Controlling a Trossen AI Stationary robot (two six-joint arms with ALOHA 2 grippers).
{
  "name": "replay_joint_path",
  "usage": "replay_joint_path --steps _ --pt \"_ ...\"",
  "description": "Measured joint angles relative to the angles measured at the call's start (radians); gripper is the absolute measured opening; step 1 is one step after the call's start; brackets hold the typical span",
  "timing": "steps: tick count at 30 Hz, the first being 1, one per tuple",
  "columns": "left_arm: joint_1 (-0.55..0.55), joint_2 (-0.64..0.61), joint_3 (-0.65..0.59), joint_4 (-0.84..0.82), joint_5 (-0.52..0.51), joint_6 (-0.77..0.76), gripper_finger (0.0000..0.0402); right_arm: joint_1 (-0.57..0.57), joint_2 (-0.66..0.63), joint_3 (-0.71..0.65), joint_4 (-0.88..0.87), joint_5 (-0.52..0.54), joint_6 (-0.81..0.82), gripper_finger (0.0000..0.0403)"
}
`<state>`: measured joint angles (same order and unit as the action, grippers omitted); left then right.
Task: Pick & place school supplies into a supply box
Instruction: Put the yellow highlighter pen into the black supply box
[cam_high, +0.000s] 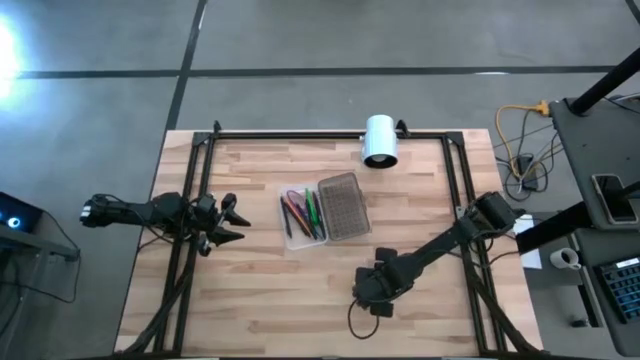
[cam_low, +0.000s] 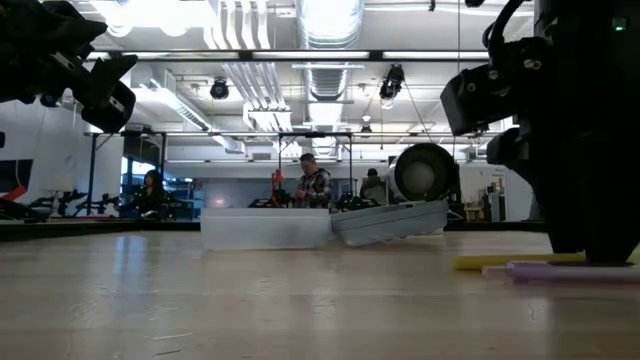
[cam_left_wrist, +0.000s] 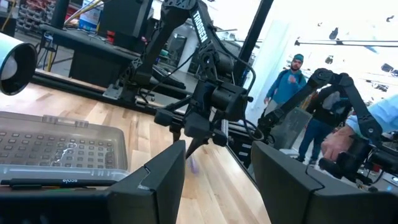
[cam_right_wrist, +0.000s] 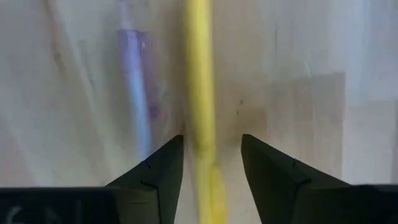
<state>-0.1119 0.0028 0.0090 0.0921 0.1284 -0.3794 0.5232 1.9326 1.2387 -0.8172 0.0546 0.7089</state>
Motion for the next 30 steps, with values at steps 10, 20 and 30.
replay_joint_path --steps 10,20,30 --pt "0.0 0.0 0.0 0.0 0.0 0.0 0.0169 -0.004 -0.004 -0.033 0.044 -0.004 0.048 0.012" --pt "0.0 0.0 0.0 -0.001 0.0 0.0 0.0169 -0.054 -0.011 -0.11 0.119 -0.06 0.268 0.0113" --pt "0.0 0.0 0.0 -0.001 0.0 0.0 0.0169 -0.089 -0.012 -0.139 0.143 -0.068 0.439 0.0065"
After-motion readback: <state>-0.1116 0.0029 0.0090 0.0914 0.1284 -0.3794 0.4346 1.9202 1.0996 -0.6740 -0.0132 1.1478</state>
